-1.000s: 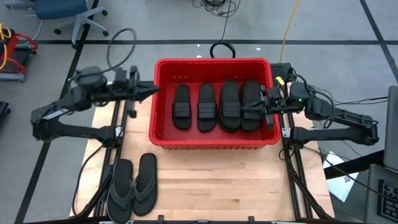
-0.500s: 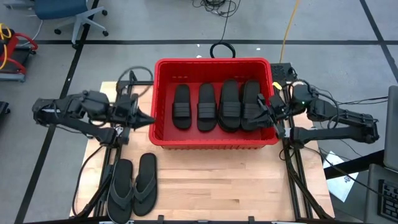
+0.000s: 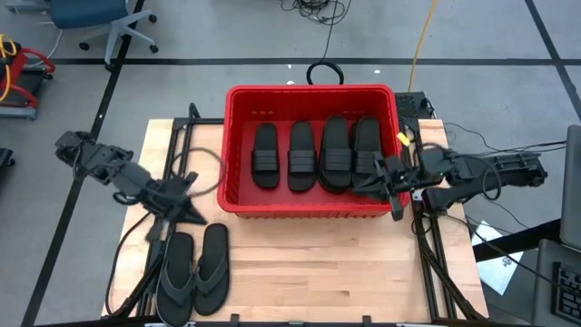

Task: Pick and place slides into bin
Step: Put the black slipper into the red bin

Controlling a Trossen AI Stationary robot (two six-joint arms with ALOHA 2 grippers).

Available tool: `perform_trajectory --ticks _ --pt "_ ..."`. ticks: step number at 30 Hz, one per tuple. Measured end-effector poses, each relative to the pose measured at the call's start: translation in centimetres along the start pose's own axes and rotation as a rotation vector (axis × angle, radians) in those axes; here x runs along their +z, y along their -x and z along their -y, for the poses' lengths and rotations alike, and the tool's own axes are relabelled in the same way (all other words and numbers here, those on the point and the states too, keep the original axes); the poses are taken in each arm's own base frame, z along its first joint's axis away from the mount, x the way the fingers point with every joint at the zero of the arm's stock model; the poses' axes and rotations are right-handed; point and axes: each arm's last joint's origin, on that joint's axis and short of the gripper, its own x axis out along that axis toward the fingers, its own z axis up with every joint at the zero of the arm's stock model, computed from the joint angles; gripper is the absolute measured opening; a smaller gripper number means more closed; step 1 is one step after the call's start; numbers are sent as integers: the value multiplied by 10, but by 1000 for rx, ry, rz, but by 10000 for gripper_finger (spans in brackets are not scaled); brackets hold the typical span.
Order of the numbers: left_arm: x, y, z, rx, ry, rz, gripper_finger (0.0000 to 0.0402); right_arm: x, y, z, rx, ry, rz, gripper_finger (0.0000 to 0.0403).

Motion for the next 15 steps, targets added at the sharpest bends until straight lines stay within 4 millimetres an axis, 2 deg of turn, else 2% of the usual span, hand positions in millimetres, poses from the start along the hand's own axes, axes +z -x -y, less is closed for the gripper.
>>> perform_trajectory --ticks 7,10,15 --pt "-11 -16 18 -61 67 -129 0 -9 -12 -8 -55 12 -31 0" --pt "-21 -28 21 6 144 -237 1 -10 -12 -8 -71 38 -27 0" --pt "-36 -60 22 179 251 -410 2 -10 -11 -8 -71 69 -34 0"
